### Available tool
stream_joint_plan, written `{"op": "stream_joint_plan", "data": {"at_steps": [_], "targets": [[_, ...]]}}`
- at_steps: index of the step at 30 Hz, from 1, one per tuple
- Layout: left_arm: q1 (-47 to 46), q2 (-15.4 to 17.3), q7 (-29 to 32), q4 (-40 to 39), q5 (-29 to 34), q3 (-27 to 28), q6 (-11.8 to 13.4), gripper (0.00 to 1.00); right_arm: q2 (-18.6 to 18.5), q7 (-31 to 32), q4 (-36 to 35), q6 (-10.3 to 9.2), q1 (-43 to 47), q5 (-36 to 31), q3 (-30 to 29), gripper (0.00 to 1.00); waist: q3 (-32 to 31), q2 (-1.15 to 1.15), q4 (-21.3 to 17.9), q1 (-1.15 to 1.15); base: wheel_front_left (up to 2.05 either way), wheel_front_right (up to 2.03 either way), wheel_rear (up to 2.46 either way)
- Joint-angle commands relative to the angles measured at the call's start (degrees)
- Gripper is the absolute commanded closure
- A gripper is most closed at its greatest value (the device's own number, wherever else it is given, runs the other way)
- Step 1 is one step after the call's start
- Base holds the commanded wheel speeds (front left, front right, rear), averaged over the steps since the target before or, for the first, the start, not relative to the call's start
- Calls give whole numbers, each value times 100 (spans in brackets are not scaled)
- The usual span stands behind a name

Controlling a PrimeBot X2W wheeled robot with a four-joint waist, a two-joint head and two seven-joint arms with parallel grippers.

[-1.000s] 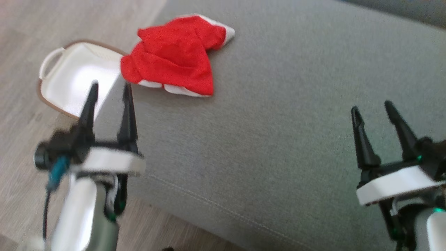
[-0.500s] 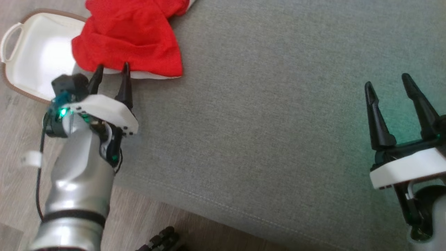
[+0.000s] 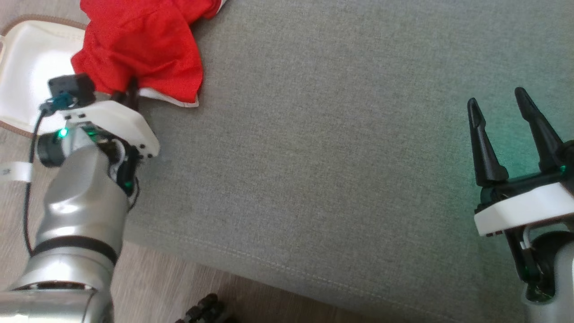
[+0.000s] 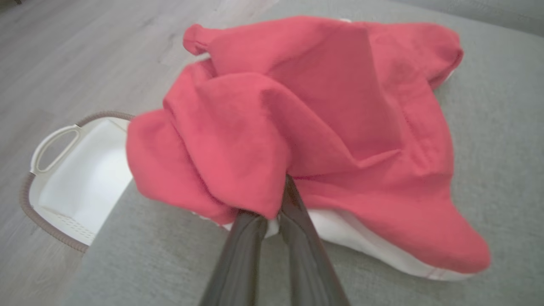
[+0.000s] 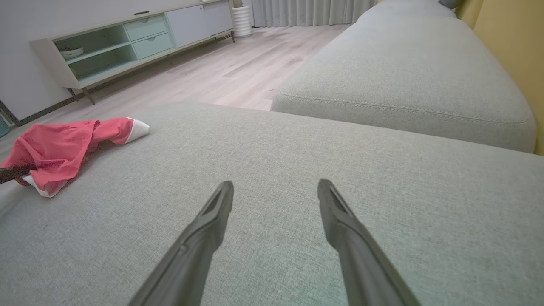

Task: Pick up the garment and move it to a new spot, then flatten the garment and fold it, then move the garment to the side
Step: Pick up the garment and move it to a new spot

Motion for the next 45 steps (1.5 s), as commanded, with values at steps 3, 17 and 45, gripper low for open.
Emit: {"op": "stream_joint_plan", "data": {"at_steps": [3,17,45], "targets": [[-45,522,-156,-594,-33,220,74,100,78,-125,-124,21,-87,50,171,0,-215,0,-51,-1,0,0,0],[2203,777,-163,-3948,423,721,560,100,314,-794,504,21,29,235,392,0,-1365,0,-708,-1,0,0,0],[2862,-160,513,-5396,722,-1568,98,100,478,-1347,917,21,362,804,469,0,-1182,0,-3336,-1,0,0,0]]}}
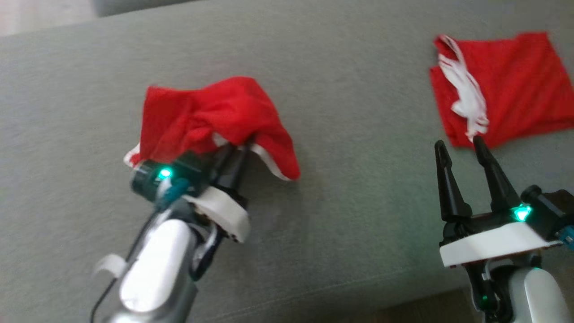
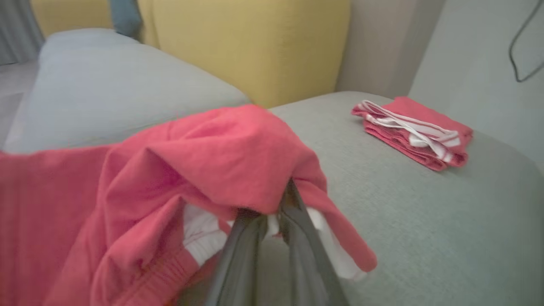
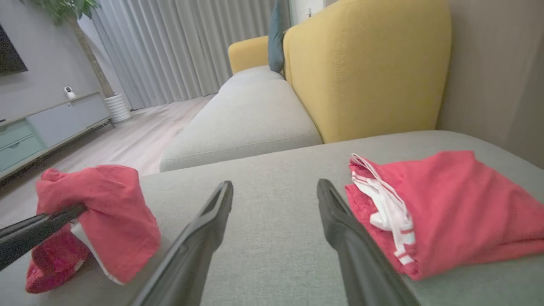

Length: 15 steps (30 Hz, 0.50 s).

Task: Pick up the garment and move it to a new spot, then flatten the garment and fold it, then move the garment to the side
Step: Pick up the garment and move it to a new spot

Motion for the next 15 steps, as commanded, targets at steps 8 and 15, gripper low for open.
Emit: {"op": "stream_joint_plan", "data": {"at_steps": [8,15], "targets": [[-355,-80,-154,432,-22,-508,-72,0,-16,-225,-57,21,-160,145,119,0,521,0,-449,0,0,0,0],[-106,-23,-468,177,30,-644,1,0,-15,-177,9,21,-156,89,91,0,304,0,-35,0,0,0,0]]}}
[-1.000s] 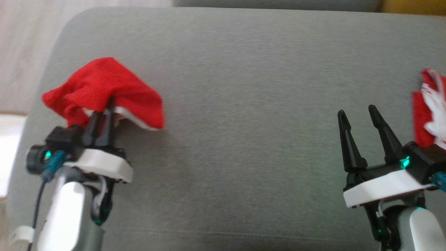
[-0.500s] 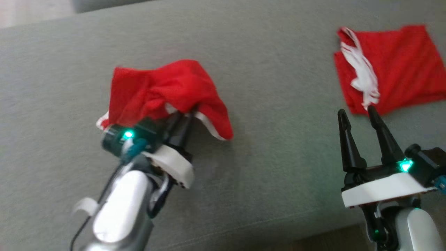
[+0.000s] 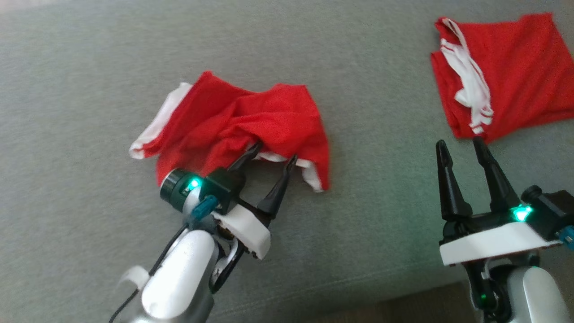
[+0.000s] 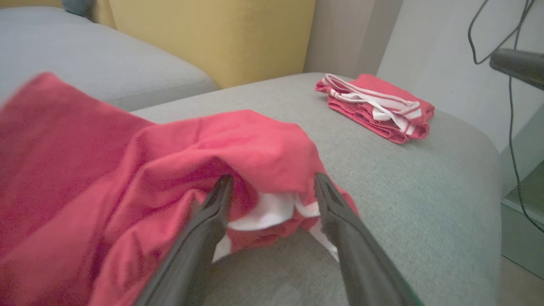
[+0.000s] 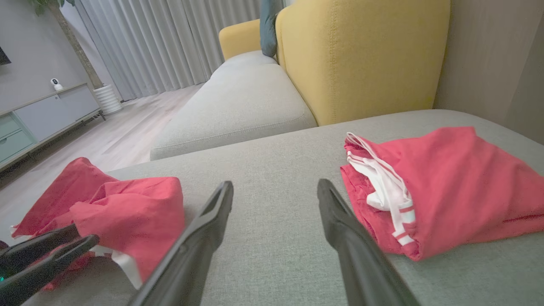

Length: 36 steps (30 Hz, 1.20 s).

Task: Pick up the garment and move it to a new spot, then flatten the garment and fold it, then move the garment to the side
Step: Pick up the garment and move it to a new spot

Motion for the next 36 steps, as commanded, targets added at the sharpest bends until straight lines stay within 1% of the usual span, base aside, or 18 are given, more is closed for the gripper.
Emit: {"op": "stream_joint_plan", "data": {"at_steps": [1,2,3,7,13,17,19,20,24,28,36], "targets": [[62,94,-103,-343,6,160,82,0,-24,13,-168,21,-99,-43,105,0,-187,0,257,0,0,0,0],[62,94,-103,-343,6,160,82,0,-24,13,-168,21,-99,-43,105,0,-187,0,257,0,0,0,0],[146,115,-130,-439,-18,192,124,0,-24,24,-166,21,-88,-58,101,0,-243,0,338,0,0,0,0],[459,236,-213,-856,-115,445,387,0,-24,94,-177,21,-31,-124,57,0,-451,0,673,0,0,0,0],[768,408,-286,-1398,-303,1086,823,0,-24,233,-223,21,55,-255,-11,0,-720,0,1075,0,0,0,0],[941,534,-296,-1643,-399,1521,989,0,-24,334,-268,21,146,-315,-83,0,-895,0,1263,0,0,0,0],[1050,607,-297,-1734,-447,1745,1027,0,-24,386,-293,21,194,-335,-108,0,-963,0,1334,0,0,0,0],[1174,698,-298,-1771,-476,1947,1051,0,-24,434,-322,21,228,-356,-118,0,-1004,0,1377,0,0,0,0],[1387,836,-298,-1788,-512,2182,1016,0,-24,509,-336,21,310,-385,-126,0,-1097,0,1435,0,0,0,0],[1581,865,-299,-1831,-499,2213,983,0,-24,556,-329,21,420,-394,-118,0,-1198,0,1448,0,0,0,0],[1929,852,-299,-1859,-460,2136,1002,0,-24,642,-329,21,634,-345,-78,0,-1407,0,1389,0,0,0,0]]}}
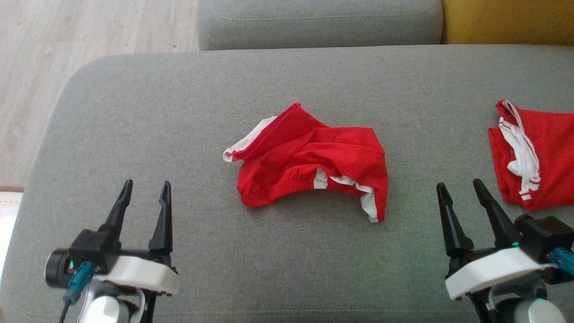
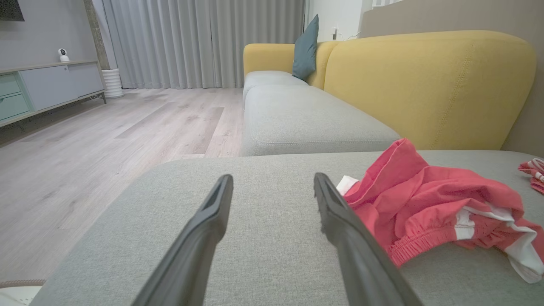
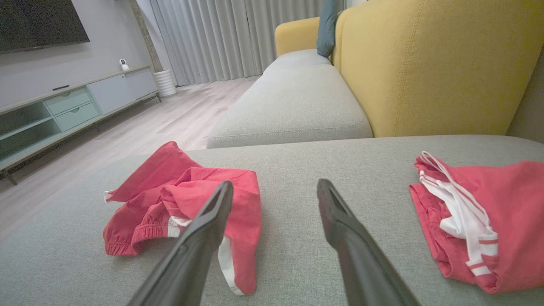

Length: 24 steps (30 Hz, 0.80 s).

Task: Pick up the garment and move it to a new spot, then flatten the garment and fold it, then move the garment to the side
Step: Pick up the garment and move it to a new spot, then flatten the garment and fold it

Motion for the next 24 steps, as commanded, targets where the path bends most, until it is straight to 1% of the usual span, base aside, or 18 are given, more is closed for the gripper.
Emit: {"op": "stream_joint_plan", "data": {"at_steps": [1,24], "targets": [[-176,124,-68,-233,0,178,13,0,-28,4,-228,21,-89,12,129,0,-20,0,-8,0,0,0,0],[-243,149,-69,-306,8,117,66,0,-28,-35,-234,21,-191,46,155,0,171,0,-28,0,0,0,0]]}}
